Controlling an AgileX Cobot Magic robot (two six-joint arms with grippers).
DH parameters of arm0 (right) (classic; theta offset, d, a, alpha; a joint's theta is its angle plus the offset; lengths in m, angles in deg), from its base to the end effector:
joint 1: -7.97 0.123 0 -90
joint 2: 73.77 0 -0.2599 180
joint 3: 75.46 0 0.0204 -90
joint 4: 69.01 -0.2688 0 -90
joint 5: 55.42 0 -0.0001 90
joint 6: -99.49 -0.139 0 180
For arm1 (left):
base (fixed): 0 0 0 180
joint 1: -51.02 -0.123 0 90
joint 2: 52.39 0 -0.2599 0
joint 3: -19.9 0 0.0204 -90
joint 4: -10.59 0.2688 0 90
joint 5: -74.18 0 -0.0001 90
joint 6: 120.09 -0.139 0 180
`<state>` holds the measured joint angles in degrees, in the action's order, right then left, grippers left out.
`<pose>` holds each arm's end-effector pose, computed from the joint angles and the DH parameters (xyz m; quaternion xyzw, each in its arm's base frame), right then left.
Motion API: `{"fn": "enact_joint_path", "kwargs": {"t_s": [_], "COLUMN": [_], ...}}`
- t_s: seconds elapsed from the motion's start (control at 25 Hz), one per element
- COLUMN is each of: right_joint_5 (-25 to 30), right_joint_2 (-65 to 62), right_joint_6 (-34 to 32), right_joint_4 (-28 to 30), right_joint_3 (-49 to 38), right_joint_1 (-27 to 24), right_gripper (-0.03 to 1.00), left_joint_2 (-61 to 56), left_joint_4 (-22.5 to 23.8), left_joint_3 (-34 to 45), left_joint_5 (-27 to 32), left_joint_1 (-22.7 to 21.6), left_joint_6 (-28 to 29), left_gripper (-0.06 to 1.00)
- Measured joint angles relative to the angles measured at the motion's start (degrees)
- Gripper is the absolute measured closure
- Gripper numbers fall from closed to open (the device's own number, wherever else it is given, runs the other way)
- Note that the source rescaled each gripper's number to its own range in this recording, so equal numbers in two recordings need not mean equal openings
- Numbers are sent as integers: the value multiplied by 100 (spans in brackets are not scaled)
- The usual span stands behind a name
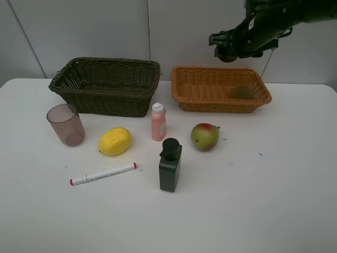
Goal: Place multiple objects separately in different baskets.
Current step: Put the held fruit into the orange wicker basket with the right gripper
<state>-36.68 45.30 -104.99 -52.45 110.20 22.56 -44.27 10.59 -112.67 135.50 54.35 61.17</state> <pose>0.4724 0.1098 0.1704 -0.0275 0.9103 0.0422 0.4108 0.0766 -0.0045 0.2657 0.0154 0.8519 -0.0210 0.5230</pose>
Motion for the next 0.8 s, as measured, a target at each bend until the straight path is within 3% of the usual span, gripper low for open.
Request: {"fn": "enact_joint_path", "kwargs": {"t_s": [0.24, 0.8], "right_joint_5": [-160, 40], "right_joint_2": [328, 954], "right_joint_6": [0, 0], "right_joint_4": [0, -259], "right_joint_3": [0, 0], "right_joint_1": [-103, -108], "right_gripper": [48, 48], "left_joint_2": [0, 0], "left_joint_4": [0, 0], "left_joint_3": [0, 0], "left_joint_5": [0, 0], "left_joint_1": [0, 0], "left_joint_6": [0, 0], "left_gripper": [-2, -2]}}
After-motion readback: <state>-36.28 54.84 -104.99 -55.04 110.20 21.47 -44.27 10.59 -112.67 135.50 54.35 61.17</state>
